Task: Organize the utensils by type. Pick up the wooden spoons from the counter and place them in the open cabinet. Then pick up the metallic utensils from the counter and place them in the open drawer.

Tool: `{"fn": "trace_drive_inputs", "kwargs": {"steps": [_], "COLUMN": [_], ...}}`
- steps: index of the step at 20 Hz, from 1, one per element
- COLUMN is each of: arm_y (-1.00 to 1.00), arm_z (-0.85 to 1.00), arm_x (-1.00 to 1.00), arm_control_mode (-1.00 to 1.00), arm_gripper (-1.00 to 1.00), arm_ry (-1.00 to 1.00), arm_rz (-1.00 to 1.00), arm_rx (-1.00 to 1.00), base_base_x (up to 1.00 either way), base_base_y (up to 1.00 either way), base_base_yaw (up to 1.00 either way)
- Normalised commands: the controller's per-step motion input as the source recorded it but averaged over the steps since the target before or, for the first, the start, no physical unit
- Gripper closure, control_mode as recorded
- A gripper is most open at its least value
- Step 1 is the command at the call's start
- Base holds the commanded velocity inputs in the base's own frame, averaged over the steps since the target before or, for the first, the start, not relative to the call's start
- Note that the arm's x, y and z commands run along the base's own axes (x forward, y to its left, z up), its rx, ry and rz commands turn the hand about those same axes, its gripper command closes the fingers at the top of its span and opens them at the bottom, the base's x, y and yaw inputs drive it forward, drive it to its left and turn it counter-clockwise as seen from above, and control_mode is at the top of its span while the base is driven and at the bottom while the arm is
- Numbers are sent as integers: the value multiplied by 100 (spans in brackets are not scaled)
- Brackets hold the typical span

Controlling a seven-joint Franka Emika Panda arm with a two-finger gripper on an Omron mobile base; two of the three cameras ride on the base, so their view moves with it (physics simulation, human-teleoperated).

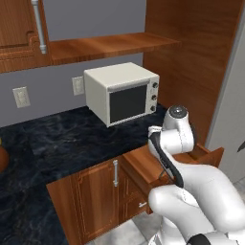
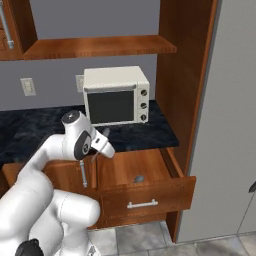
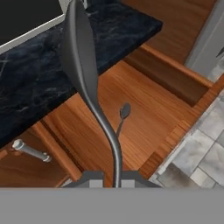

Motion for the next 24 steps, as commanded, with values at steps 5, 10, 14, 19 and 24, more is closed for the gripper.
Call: {"fn": "trace_drive_inputs", "kwargs": {"steps": [5, 10, 14, 19, 24], "arm_y": [-8, -31, -34, -21, -2], "arm_z": [-13, -32, -37, -48, -41], "arm_x": [31, 13, 12, 13, 13], "arm_control_mode": [-100, -100, -100, -100, -100], "arm_gripper": [100, 100, 100, 100, 100], "arm_ry": [1, 1, 1, 1, 10], "arm_rz": [-16, -6, 0, 0, 5], "arm_rx": [14, 20, 19, 6, -1], "base_base_x": [0, 0, 0, 0, 0], "base_base_y": [0, 0, 0, 0, 0], "base_base_yaw": [0, 0, 0, 0, 0]}}
